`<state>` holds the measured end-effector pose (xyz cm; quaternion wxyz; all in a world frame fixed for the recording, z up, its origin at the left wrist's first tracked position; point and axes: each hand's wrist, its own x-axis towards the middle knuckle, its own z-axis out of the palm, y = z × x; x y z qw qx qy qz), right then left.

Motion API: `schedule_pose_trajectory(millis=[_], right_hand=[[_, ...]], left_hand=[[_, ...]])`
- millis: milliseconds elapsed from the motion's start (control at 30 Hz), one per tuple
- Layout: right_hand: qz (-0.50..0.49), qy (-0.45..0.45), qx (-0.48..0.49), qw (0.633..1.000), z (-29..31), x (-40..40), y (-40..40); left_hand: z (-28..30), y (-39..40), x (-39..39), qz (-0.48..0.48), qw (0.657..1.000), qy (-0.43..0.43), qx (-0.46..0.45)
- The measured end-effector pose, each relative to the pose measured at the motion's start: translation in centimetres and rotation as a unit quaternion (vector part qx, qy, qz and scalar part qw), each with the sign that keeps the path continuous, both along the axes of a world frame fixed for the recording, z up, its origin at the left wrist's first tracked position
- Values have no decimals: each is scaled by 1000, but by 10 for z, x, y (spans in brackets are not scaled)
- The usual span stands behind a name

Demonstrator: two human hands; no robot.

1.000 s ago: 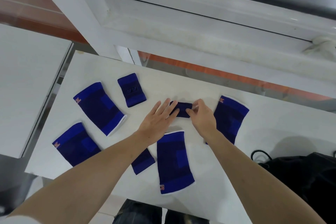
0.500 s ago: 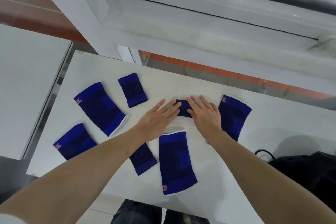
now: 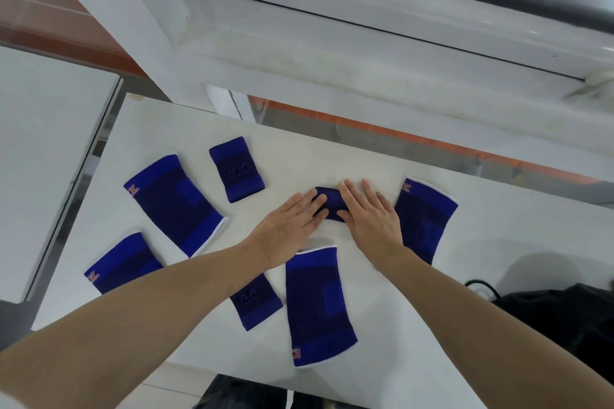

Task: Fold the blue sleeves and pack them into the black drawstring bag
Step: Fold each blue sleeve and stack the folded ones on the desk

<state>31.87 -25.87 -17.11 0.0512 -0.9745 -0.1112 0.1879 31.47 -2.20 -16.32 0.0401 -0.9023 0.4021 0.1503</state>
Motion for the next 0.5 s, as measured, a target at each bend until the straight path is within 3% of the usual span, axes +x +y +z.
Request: schedule_pose_trajectory(millis=[500], right_hand=[[-45,12,45,998,12,2,9]], left_hand=[[13,-20,-12,113,993,19,-6]])
